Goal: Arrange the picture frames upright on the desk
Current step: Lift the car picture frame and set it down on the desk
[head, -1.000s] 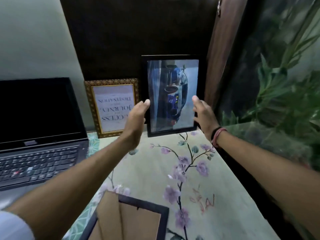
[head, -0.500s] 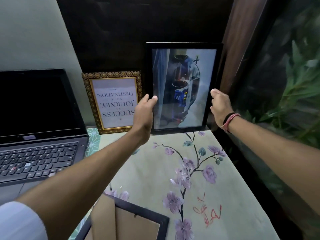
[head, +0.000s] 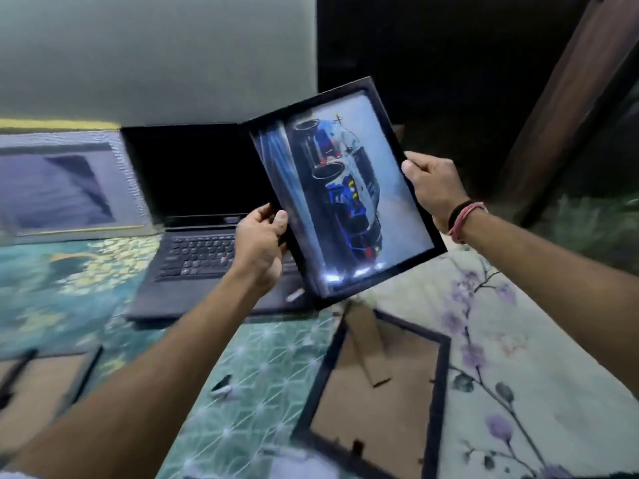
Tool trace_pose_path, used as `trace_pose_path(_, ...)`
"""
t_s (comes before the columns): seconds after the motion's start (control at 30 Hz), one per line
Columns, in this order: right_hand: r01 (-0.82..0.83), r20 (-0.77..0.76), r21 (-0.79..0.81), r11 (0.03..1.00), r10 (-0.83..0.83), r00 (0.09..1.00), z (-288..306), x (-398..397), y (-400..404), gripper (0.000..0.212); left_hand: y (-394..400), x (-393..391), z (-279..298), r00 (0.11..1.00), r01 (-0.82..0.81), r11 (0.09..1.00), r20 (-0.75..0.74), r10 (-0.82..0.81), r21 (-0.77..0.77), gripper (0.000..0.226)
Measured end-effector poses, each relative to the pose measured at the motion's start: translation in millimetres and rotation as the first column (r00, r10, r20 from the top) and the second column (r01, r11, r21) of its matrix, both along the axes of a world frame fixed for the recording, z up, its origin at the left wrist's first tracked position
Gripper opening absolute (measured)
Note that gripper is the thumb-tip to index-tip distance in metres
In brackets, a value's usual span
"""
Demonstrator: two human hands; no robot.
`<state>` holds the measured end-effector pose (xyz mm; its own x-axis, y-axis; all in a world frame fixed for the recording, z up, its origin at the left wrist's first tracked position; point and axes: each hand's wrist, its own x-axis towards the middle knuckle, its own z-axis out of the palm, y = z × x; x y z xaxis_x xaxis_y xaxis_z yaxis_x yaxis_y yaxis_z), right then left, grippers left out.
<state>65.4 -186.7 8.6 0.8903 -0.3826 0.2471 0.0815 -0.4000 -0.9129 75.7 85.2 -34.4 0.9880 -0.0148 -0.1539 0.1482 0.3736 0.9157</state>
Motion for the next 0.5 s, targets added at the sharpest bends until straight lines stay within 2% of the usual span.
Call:
trace_pose_path(0.1, -0.112, -0.070, -0.172, 0.979, 0.101, 0.992, 25, -8, 90, 0.031, 94, -27, 3, 0.987, -0.118, 0.987, -0.119, 0.105, -0.106, 0.027)
trace_pose_path(0.17, -0.124, -0.126, -0.270, 0.955, 0.092, 0.988, 40, -16, 142, 0.047, 145, -44, 5, 0.963, -0.209, 0.964, -0.204, 0.174, -0.165, 0.031)
trace_pose_path(0.23, -0.113, -0.141, -0.281, 0.953, 0.075, 0.987, 52, -23, 194, 0.056, 188, -55, 8, 0.923, -0.324, 0.918, -0.289, 0.254, -0.229, 0.035)
trace_pose_path(0.3, -0.126, -0.133, -0.152, 0.980, 0.106, 0.985, 56, -26, 233, 0.046, 220, -60, 6, 0.880, -0.424, 0.865, -0.349, 0.323, -0.267, 0.039)
trace_pose_path(0.33, -0.145, -0.150, -0.022, 0.989, 0.140, 0.979, 53, -24, 260, 0.034, 240, -62, 4, 0.860, -0.464, 0.839, -0.373, 0.349, -0.285, 0.039)
trace_pose_path(0.37, -0.140, -0.162, 0.118, 0.983, 0.158, 0.974, 47, -23, 278, 0.025, 253, -63, 2, 0.846, -0.492, 0.814, -0.390, 0.363, -0.309, 0.038)
trace_pose_path(0.43, -0.151, -0.205, 0.331, 0.931, 0.227, 0.952, 32, -19, 318, 0.021, 275, -66, -2, 0.832, -0.525, 0.766, -0.413, 0.370, -0.372, 0.033)
trace_pose_path(0.5, -0.179, -0.211, 0.381, 0.907, 0.274, 0.938, 13, -13, 351, 0.016, 290, -67, -7, 0.819, -0.551, 0.730, -0.430, 0.380, -0.404, 0.030)
